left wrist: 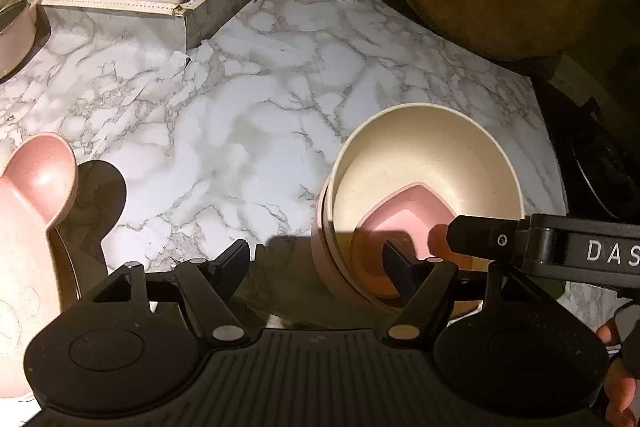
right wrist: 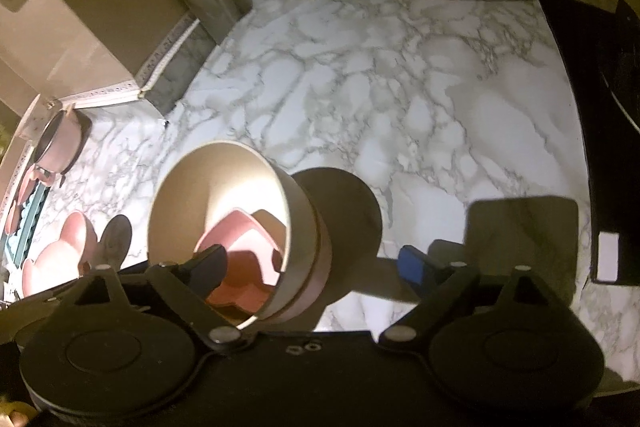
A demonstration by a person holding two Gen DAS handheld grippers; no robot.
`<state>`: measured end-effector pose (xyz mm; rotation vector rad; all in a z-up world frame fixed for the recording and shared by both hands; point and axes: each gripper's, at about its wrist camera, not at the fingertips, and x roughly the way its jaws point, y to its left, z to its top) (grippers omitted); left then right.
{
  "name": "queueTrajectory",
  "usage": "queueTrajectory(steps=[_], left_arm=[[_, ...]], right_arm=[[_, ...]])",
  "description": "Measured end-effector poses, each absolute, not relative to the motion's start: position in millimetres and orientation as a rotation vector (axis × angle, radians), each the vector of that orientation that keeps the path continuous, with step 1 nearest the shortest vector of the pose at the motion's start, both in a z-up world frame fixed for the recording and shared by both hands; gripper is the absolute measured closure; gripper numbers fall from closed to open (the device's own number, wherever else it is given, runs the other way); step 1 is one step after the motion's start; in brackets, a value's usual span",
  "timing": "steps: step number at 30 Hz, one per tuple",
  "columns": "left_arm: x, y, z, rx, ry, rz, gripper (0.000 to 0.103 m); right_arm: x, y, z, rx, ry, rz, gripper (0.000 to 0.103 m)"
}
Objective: Organize plates and bowls
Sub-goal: 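Close both grippers on the rim of the stacked bowls, then lift the bowl stack with both grippers and carry it toward the bear-shaped plate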
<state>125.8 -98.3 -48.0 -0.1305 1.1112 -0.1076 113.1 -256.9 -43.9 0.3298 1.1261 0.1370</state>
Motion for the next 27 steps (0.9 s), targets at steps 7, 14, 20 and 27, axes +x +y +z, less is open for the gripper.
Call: queueTrajectory(steps=[7, 14, 20, 27], left_arm=[[130, -100, -54, -0.137, 1.118, -0.102, 0.031], [133, -100, -55, -0.146, 1.118, -0.117, 0.043], [134, -98, -52, -0.177, 1.122, -0.130, 0.061], [135, -96, -50, -0.192, 1.121, -0.142, 0.073]], right_arm=[[117, -257, -53, 0.349, 1.149, 0.117, 0.024], [120, -255, -54, 0.372, 1.153, 0.129, 0.042], [122, -255, -54, 0.388, 1.153, 0.140, 0.051], [121, -251, -57, 0.369, 1.175, 0.154, 0.065]])
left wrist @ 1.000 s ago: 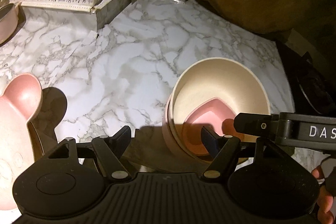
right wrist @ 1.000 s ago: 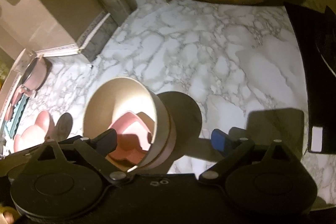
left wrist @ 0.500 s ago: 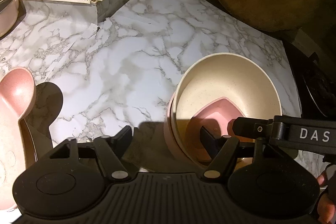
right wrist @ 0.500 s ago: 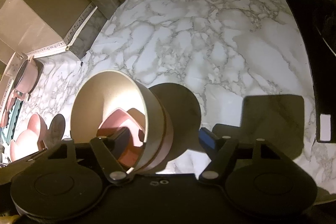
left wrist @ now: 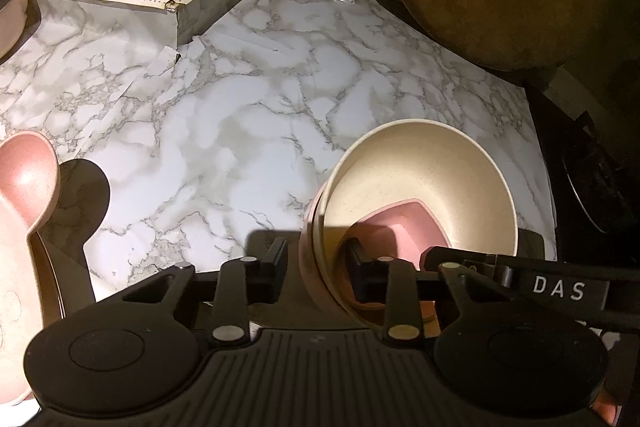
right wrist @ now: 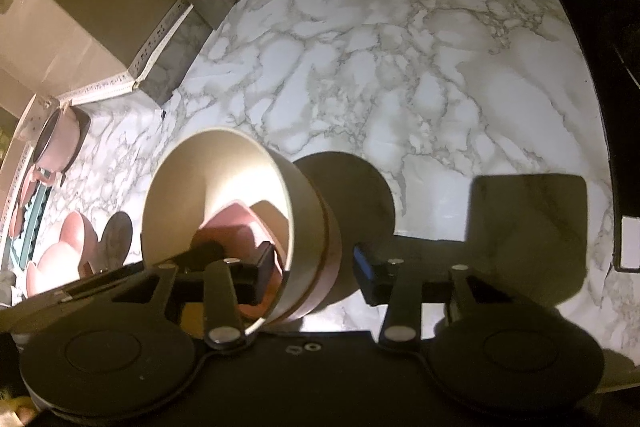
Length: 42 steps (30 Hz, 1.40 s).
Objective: Organize plates and bowls
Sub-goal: 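Lift the bowl stack with both grippers and carry it toward the bear-shaped plate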
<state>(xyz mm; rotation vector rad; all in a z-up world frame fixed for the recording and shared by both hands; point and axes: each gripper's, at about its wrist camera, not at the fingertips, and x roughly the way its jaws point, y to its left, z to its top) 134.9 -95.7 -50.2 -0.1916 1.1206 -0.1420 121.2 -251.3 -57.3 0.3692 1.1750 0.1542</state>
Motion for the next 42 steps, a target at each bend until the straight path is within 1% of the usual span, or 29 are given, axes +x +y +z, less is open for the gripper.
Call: queueTrajectory(steps=[2, 5, 14, 25, 33, 42], left_arm=[[134, -97, -49, -0.196, 1.121, -0.153, 0.079], [133, -99, -48, -0.186, 1.124, -0.154, 0.079], [129, -99, -42, -0.188, 1.138, -0.153, 0.079], [127, -89, -8, -0.182, 1.119, -0.141, 0.079], [125, -67, 18, -0.177, 1.085, -0.117, 0.079], [113, -35, 34, -0.193, 1.050, -0.041, 0.079]], right_arm=[[121, -250, -56, 0.367, 1.172, 0.161, 0.073], [120, -248, -53, 0.346, 1.164, 0.154, 0.077], [117, -246, -48, 0.324, 1.157, 0.143, 0.078], [118, -237, -21, 0.299, 1.136, 0.160, 0.079], [122, -219, 5, 0.288, 1.098, 0.194, 0.079], [126, -181, 26, 0.227, 1.069, 0.259, 0.079]])
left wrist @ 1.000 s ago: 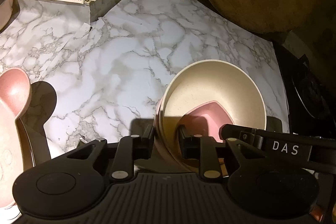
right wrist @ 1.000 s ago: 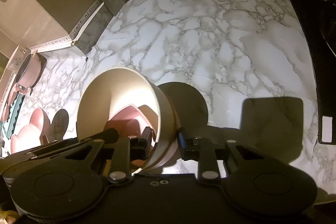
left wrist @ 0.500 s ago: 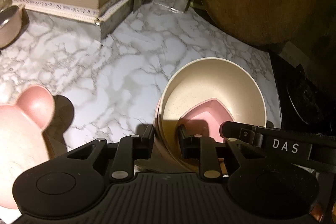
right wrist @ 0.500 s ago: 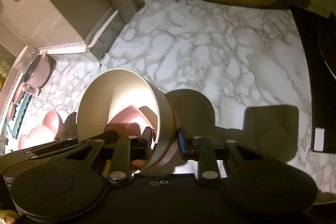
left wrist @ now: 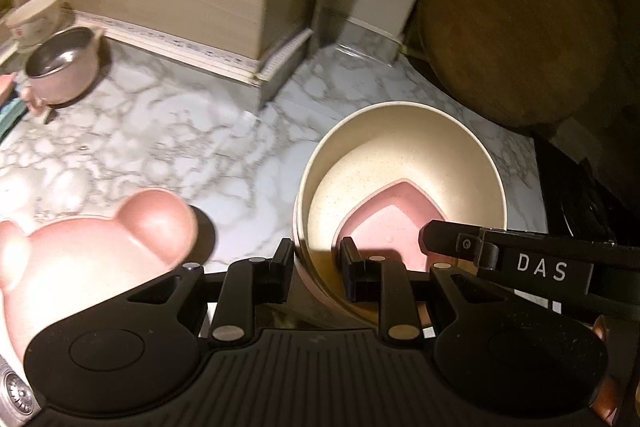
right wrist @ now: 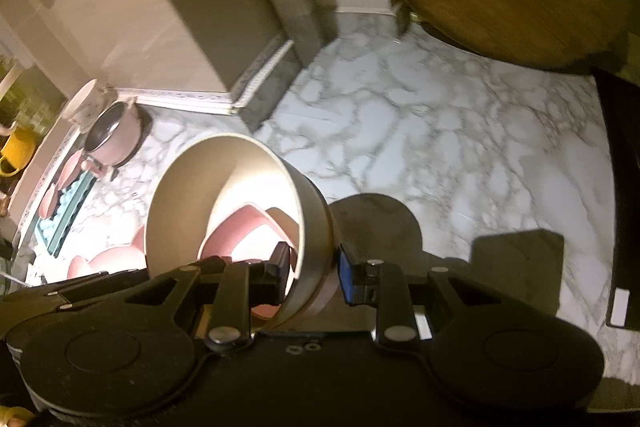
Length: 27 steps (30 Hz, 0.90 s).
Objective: Organize plates and bowls
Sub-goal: 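Lift the bowl stack with both grippers and carry it toward the bear-shaped plate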
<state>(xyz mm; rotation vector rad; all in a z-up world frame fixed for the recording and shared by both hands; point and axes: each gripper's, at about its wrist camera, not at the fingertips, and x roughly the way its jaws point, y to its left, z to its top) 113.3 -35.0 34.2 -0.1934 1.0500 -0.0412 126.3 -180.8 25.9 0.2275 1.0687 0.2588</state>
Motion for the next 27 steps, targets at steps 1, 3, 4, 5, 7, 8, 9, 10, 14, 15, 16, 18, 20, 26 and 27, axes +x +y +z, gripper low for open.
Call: queueTrajectory(steps=[1, 3, 4, 5, 7, 8, 9, 10, 14, 15, 16, 18, 20, 26, 27], left_arm=[[112, -31, 35, -0.195, 1.045, -0.030, 0.079], [108, -21, 37, -0.202, 1.035, -0.008, 0.079], [105, -15, 39, -0.207, 1.031, 0.004, 0.079], [103, -10, 40, -0.211, 1.026, 0.016, 0.079], [99, 0, 41, -0.221, 1.018, 0.040, 0.079], [96, 5, 42, -0.227, 1.014, 0.054, 0.079], [93, 11, 43, -0.232, 1.011, 0.067, 0.079], [91, 16, 43, -0.237, 1.009, 0.082, 0.079], [79, 36, 44, -0.250, 1.002, 0.136, 0.079], [75, 40, 45, -0.254, 1.000, 0.148, 0.079], [72, 46, 46, -0.260, 0.998, 0.163, 0.079], [66, 54, 47, -0.268, 0.995, 0.187, 0.079], [59, 63, 47, -0.275, 0.992, 0.213, 0.079], [43, 88, 44, -0.301, 0.994, 0.286, 0.079], [40, 92, 43, -0.305, 0.995, 0.298, 0.079]], right_arm=[[127, -176, 28, 0.219, 1.066, 0.268, 0.079], [128, -164, 33, 0.199, 1.061, 0.289, 0.079], [129, -159, 34, 0.190, 1.058, 0.300, 0.079], [129, -153, 36, 0.182, 1.056, 0.310, 0.079], [129, -142, 38, 0.169, 1.053, 0.334, 0.079], [129, -136, 39, 0.162, 1.052, 0.346, 0.079], [130, -131, 40, 0.155, 1.051, 0.358, 0.079], [130, -125, 41, 0.148, 1.050, 0.371, 0.079], [129, -99, 43, 0.119, 1.051, 0.423, 0.079], [128, -93, 43, 0.112, 1.051, 0.434, 0.079], [128, -87, 44, 0.105, 1.052, 0.447, 0.079], [127, -75, 44, 0.093, 1.054, 0.472, 0.079], [125, -64, 45, 0.082, 1.055, 0.497, 0.079], [122, -33, 43, 0.052, 1.071, 0.567, 0.079], [121, -28, 42, 0.048, 1.075, 0.579, 0.079]])
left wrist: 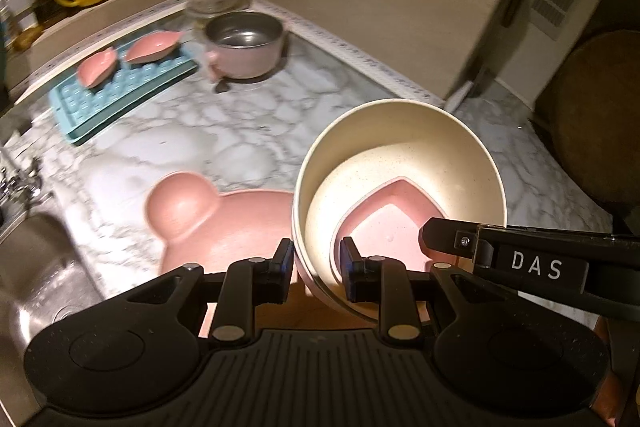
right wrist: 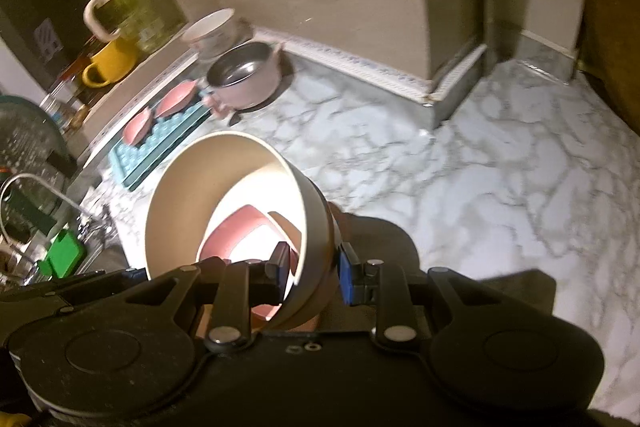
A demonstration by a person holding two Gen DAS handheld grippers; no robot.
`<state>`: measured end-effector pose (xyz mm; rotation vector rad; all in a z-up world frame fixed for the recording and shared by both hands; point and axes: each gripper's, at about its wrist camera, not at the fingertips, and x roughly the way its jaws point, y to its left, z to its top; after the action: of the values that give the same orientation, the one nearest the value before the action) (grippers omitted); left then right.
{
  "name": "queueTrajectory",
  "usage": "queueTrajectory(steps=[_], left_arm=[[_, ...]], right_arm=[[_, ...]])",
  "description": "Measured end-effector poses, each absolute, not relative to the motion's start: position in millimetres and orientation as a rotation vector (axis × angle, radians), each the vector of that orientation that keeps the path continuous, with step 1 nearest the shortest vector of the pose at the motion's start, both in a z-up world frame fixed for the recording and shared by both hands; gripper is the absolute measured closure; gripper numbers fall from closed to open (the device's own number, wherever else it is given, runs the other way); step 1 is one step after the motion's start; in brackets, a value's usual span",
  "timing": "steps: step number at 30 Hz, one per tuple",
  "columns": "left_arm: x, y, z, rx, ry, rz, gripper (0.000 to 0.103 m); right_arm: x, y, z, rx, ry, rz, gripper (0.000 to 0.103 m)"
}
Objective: Organize plates and bowls
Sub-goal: 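Lift the bowl stack with both grippers and carry it toward the bear-shaped plate, then lower the bowl stack onto the pink bear-shaped plate with both grippers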
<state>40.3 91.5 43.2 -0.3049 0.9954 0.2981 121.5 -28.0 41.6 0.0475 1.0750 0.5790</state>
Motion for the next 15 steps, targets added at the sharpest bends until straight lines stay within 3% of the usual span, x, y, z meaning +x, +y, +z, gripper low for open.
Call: queueTrajectory(steps=[15], left_arm=[[19, 123, 18, -0.348, 1.024, 0.398, 0.079]], right_arm=[[111, 19, 14, -0.003, 1.155, 0.672, 0.080]])
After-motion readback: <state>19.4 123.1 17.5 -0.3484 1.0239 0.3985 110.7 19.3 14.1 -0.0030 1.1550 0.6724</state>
